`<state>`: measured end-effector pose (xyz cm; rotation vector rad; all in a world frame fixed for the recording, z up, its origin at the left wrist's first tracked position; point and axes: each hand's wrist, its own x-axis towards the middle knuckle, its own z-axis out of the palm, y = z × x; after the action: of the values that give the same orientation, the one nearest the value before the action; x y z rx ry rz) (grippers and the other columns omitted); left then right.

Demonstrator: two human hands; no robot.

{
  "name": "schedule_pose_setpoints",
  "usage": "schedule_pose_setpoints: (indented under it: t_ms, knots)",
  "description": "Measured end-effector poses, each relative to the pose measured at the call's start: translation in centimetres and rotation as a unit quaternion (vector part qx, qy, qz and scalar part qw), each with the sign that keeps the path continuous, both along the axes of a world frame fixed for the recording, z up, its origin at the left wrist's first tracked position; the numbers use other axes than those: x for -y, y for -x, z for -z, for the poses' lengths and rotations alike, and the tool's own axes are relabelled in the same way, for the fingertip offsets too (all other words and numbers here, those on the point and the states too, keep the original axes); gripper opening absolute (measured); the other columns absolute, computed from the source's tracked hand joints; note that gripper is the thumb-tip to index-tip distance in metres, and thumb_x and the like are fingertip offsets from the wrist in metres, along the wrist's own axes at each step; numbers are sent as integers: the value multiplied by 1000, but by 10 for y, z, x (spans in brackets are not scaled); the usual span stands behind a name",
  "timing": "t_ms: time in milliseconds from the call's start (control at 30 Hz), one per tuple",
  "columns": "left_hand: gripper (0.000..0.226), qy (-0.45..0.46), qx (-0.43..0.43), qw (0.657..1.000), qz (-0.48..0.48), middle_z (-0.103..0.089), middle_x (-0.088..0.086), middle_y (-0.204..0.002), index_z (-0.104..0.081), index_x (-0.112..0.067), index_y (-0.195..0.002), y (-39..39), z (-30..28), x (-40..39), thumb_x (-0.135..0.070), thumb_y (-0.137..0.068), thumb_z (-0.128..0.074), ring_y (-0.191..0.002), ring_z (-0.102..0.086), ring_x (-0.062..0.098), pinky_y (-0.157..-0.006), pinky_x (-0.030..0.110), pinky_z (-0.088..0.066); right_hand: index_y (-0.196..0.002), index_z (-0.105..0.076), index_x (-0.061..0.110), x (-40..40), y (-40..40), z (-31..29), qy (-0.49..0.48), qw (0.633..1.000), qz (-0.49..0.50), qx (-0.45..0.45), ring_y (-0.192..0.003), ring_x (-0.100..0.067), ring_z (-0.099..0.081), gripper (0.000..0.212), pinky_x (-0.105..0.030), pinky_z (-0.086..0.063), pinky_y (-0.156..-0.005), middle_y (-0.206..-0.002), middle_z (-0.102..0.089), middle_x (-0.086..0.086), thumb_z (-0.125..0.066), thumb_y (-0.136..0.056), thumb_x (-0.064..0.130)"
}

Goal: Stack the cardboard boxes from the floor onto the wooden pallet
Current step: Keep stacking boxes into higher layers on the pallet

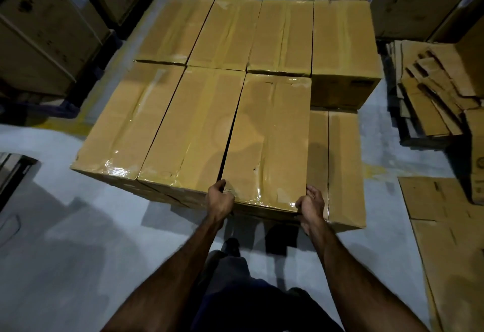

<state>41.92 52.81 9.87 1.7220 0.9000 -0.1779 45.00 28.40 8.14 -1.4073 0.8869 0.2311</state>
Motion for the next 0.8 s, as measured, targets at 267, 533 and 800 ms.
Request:
schedule_pose_setpoints:
  t_ms: [267, 533, 800]
  knots:
    - [50, -24, 10, 998, -60, -65, 9, -135, -61, -5, -138, -3, 6, 8, 6, -90, -68, -121, -62, 22, -110, 44, -53, -126, -63, 22, 0, -8, -4, -5, 1000, -2, -12, -78, -19, -58, 61, -34, -43, -56, -109, -68, -1, -47, -81, -17]
    - [49, -77, 20, 994, -72, -68, 11, -130, -64, -4, -132, 2, 10, 18, 12, -86, -65, -117, -66, 27, -103, 47, -57, -131, -63, 23, 0, -9, -4, -10, 1000, -22, -21, -88, -19, -60, 66, -36, -46, -60, -133, -68, -3, -48, -79, -15]
    - [50, -59, 13, 996, -59, -68, 9, -129, -65, -6, -131, 8, 17, 11, 14, -85, -65, -117, -66, 26, -107, 43, -55, -134, -63, 25, 0, -11, -6, -15, 999, -32, -31, -88, -20, -57, 65, -36, -45, -59, -138, -64, -4, -47, -82, -11]
